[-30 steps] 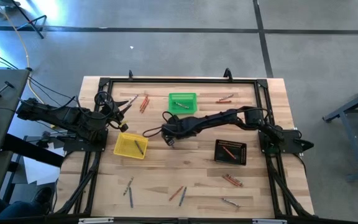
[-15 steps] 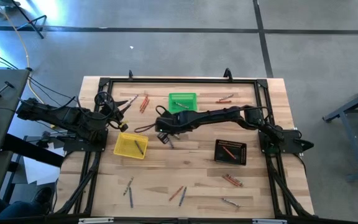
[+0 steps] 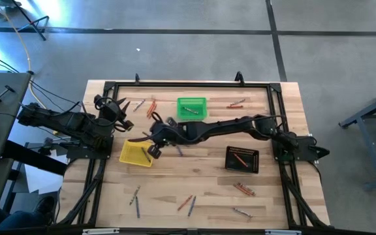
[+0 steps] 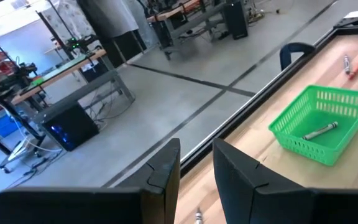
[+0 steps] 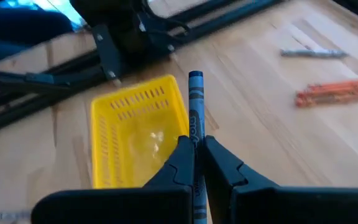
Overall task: Sort crayons
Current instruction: Put the blue crayon into the yellow basket
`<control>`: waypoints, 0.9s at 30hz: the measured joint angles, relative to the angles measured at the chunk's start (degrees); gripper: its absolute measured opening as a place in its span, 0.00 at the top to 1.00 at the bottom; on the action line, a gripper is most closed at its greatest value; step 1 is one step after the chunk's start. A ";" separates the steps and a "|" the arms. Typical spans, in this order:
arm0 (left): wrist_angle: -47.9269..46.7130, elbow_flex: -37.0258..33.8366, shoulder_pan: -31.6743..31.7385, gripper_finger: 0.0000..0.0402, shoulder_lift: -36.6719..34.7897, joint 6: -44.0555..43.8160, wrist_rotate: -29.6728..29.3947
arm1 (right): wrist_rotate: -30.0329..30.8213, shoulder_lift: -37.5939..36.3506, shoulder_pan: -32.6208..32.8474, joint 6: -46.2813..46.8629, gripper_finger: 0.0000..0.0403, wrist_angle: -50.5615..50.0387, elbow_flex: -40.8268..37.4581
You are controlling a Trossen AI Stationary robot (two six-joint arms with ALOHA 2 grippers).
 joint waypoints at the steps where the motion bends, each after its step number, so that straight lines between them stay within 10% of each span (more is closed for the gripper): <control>1: 0.04 0.00 0.00 0.79 0.00 -0.02 -0.05 | -0.34 0.62 0.00 -0.41 0.99 1.37 0.00; 18: 0.48 0.02 0.02 0.79 -0.39 -0.59 -0.27 | -7.63 9.76 0.15 0.74 0.99 17.53 0.00; 27: 0.48 0.02 0.02 0.79 -0.37 -0.87 -0.25 | -9.06 10.06 0.15 0.77 0.77 17.75 0.00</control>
